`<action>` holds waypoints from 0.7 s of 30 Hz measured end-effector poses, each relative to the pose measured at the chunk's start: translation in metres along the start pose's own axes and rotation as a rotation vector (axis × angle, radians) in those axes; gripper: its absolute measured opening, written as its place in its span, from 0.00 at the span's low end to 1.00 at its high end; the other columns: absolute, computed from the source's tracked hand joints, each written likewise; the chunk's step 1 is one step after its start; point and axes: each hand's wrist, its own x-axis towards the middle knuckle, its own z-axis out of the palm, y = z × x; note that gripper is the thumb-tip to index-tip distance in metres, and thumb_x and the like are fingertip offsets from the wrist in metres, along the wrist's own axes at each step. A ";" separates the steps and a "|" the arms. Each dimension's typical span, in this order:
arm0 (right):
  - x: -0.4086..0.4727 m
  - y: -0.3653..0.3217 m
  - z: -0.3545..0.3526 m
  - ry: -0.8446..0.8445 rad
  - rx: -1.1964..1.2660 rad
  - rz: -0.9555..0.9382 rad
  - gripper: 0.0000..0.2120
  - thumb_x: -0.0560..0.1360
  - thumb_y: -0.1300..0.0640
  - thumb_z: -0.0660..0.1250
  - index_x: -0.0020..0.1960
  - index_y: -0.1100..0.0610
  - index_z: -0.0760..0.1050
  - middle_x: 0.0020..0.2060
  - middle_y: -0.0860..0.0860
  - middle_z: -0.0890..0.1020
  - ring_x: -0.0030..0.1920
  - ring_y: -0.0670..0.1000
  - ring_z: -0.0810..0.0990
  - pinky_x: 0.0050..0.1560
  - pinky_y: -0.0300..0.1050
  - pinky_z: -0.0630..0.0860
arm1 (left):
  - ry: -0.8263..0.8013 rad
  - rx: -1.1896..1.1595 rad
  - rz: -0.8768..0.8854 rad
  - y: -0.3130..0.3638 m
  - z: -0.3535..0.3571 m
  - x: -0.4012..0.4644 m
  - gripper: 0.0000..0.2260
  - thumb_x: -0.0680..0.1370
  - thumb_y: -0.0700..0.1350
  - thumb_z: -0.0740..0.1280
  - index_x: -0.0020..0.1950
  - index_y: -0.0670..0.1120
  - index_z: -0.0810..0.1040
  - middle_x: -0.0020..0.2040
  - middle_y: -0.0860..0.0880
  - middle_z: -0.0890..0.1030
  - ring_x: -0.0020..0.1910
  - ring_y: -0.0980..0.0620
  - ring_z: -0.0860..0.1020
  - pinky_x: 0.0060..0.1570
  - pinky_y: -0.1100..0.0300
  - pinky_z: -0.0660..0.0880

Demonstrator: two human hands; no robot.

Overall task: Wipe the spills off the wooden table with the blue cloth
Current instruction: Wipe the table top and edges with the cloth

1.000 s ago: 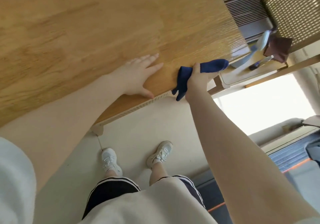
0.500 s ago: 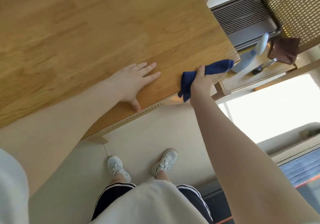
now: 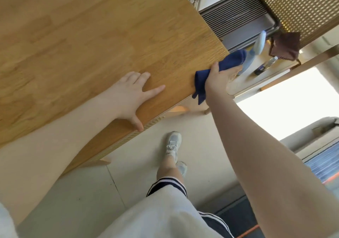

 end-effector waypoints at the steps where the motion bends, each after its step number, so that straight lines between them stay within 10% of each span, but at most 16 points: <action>1: 0.017 -0.005 -0.006 0.004 -0.030 -0.030 0.33 0.78 0.53 0.59 0.76 0.53 0.45 0.74 0.54 0.57 0.72 0.55 0.59 0.72 0.56 0.57 | 0.046 -0.046 0.015 0.001 -0.004 0.007 0.53 0.60 0.77 0.61 0.75 0.59 0.38 0.76 0.43 0.45 0.75 0.42 0.47 0.73 0.50 0.41; 8: 0.027 0.009 -0.037 -0.176 -0.364 -0.364 0.25 0.78 0.54 0.58 0.73 0.57 0.56 0.70 0.58 0.64 0.68 0.57 0.64 0.70 0.56 0.61 | 0.373 -0.301 0.027 0.014 -0.064 0.076 0.31 0.75 0.62 0.61 0.74 0.51 0.60 0.77 0.46 0.48 0.76 0.46 0.48 0.73 0.50 0.46; 15: 0.091 -0.070 -0.027 -0.796 -0.596 -0.340 0.17 0.81 0.51 0.54 0.68 0.53 0.63 0.56 0.49 0.73 0.54 0.46 0.70 0.53 0.40 0.62 | 0.031 -0.289 -0.261 -0.003 -0.112 0.148 0.64 0.57 0.70 0.71 0.75 0.44 0.35 0.75 0.37 0.34 0.75 0.40 0.38 0.73 0.49 0.43; 21: 0.099 -0.057 -0.060 -1.032 -0.466 -0.275 0.21 0.81 0.47 0.53 0.73 0.48 0.59 0.65 0.45 0.68 0.66 0.45 0.65 0.66 0.42 0.59 | -0.061 -0.288 -0.284 0.001 -0.119 0.153 0.68 0.53 0.70 0.73 0.75 0.43 0.34 0.75 0.36 0.35 0.75 0.39 0.39 0.73 0.48 0.46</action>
